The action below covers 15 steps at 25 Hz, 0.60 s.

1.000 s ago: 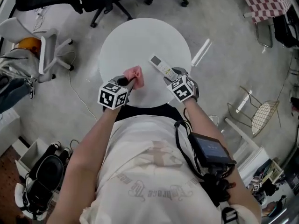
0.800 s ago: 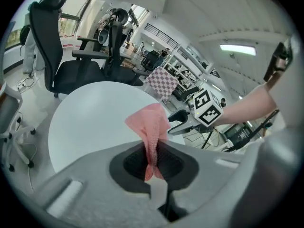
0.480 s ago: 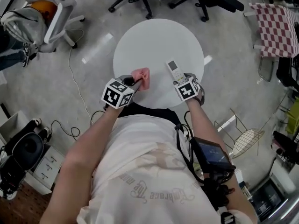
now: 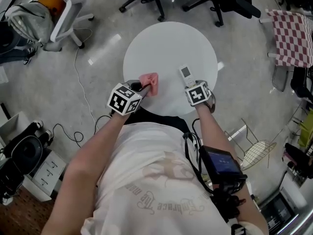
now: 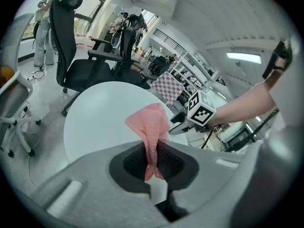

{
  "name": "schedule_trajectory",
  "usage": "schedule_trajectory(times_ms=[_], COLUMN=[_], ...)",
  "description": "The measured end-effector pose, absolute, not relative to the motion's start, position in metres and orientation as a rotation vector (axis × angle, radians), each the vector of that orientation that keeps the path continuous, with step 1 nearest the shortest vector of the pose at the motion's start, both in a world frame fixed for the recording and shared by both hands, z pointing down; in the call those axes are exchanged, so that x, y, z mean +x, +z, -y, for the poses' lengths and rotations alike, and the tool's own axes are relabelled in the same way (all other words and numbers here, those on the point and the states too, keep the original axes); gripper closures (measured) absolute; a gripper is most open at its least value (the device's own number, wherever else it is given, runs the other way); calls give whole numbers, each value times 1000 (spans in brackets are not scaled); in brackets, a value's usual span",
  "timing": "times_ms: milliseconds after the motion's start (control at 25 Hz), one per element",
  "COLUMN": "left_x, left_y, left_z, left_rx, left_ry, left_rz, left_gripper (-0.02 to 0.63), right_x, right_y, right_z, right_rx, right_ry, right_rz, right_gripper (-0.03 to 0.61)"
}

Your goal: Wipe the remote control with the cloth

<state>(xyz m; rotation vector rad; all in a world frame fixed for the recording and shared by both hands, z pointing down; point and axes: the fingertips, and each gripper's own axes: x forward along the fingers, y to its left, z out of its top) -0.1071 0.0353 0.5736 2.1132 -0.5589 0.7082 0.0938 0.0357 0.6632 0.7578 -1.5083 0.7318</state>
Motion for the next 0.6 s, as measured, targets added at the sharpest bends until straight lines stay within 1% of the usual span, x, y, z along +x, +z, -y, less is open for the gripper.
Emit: schedule_trajectory(times_ms=[320,440,600], left_x=[-97,-98,-103], left_y=[572,573,576], left_z=[-39,-37,-37], left_rx=[2124,2121,2107], left_ry=[716,707,692], left_rz=[530,527,526], left_gripper=[594,594,594], right_x=[93,92,91], right_y=[662,663,664], right_z=[-36,-42,-55], right_rx=[758,785,869], right_ry=[688,758,937], right_rz=[1534,1573,1632], right_gripper=[342,345,345])
